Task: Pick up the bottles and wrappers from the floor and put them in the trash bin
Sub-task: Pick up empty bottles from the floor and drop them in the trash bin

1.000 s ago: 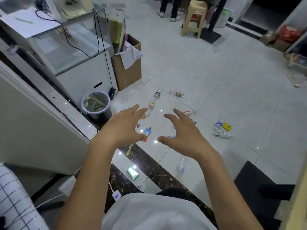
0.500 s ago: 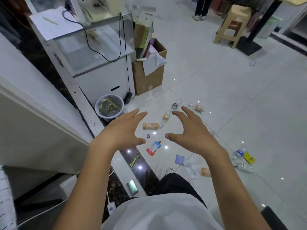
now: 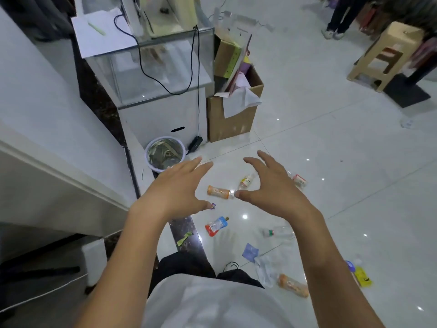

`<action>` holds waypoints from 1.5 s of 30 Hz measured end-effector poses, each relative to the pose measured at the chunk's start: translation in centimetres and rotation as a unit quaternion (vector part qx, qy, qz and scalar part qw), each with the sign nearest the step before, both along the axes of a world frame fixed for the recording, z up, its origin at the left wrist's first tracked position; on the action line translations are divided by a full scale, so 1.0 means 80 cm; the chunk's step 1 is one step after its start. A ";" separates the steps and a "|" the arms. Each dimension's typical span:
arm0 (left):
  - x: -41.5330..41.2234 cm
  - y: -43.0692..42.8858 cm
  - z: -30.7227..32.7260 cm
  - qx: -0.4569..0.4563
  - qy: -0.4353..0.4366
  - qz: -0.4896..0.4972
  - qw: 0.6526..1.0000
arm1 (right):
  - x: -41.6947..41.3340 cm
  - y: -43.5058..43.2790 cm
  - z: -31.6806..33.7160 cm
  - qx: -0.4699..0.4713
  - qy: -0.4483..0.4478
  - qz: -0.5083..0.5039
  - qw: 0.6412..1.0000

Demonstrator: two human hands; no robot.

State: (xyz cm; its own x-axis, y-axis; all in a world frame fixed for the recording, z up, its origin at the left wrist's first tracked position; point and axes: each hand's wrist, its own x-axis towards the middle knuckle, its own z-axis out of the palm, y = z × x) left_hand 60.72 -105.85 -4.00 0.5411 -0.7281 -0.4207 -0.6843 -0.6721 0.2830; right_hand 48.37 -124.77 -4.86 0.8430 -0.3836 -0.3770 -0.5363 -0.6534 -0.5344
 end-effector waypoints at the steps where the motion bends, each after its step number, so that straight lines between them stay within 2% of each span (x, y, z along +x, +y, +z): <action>1: 0.005 -0.003 -0.001 0.005 -0.007 0.005 1.000 | 0.005 -0.007 -0.002 0.006 0.002 0.001 1.000; 7: 0.052 -0.026 -0.009 0.018 -0.052 0.033 0.998 | 0.048 -0.044 -0.005 0.010 0.036 0.010 0.999; 11: 0.103 -0.051 -0.016 -0.016 -0.067 0.019 0.997 | 0.079 -0.050 -0.010 0.010 0.056 0.011 0.998; 17: 0.193 -0.097 -0.029 -0.095 -0.116 -0.011 0.989 | 0.158 -0.050 -0.022 -0.079 -0.049 -0.119 0.988; 24: 0.271 -0.121 -0.031 -0.132 -0.117 -0.045 0.983 | 0.243 -0.050 -0.033 -0.122 -0.101 -0.183 0.970; 33: 0.317 -0.169 -0.033 -0.134 -0.150 -0.073 0.977 | 0.299 -0.087 -0.054 -0.175 -0.076 -0.123 0.974; 38: 0.315 -0.173 -0.097 -0.099 -0.122 -0.065 0.985 | 0.285 -0.090 -0.111 -0.137 -0.049 -0.123 0.982; 45: 0.309 -0.180 -0.253 -0.063 -0.111 -0.058 0.990 | 0.289 -0.123 -0.242 -0.131 -0.021 -0.064 0.989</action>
